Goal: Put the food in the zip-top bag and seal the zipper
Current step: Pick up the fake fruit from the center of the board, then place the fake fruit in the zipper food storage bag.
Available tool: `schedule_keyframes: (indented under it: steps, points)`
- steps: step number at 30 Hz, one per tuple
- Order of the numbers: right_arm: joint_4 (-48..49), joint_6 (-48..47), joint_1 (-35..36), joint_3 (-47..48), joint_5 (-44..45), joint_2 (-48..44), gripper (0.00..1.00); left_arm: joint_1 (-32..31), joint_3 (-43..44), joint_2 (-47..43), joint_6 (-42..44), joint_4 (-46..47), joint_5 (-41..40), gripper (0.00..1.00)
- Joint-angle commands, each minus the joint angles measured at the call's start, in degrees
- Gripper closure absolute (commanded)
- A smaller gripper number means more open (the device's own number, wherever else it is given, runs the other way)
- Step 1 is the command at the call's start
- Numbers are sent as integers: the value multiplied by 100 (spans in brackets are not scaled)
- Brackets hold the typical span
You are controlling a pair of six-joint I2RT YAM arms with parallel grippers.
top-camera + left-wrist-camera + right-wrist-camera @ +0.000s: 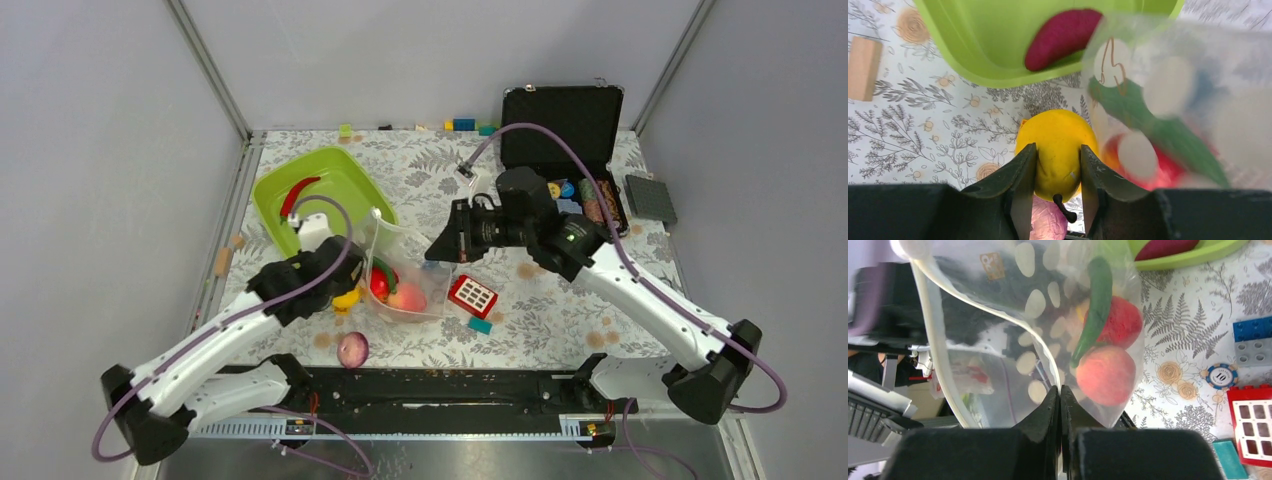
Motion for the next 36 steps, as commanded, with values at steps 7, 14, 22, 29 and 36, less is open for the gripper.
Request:
schedule_keyframes:
  steps: [7,14,22,29,36]
  points:
    - [-76,163,-598,-847,1206,-76,100,-7,515,-717,-252,-269,-746,100]
    - [-985,-489,-951,-659,2653,-393,100,-7,988,-650,928,1135,530,100]
    - [-1066,-828,-1007,-352,2480,-561,100,-8,2231,204,1810,2628,2173,100]
    - [-762,-635,-1002,-496,1877,-668,100,-166,2906,1274,1935,3491,3528,100]
    - [-815,-603,-1002,-576,2176,-714,100,-669,3396,2057,2368,2935,3327,98]
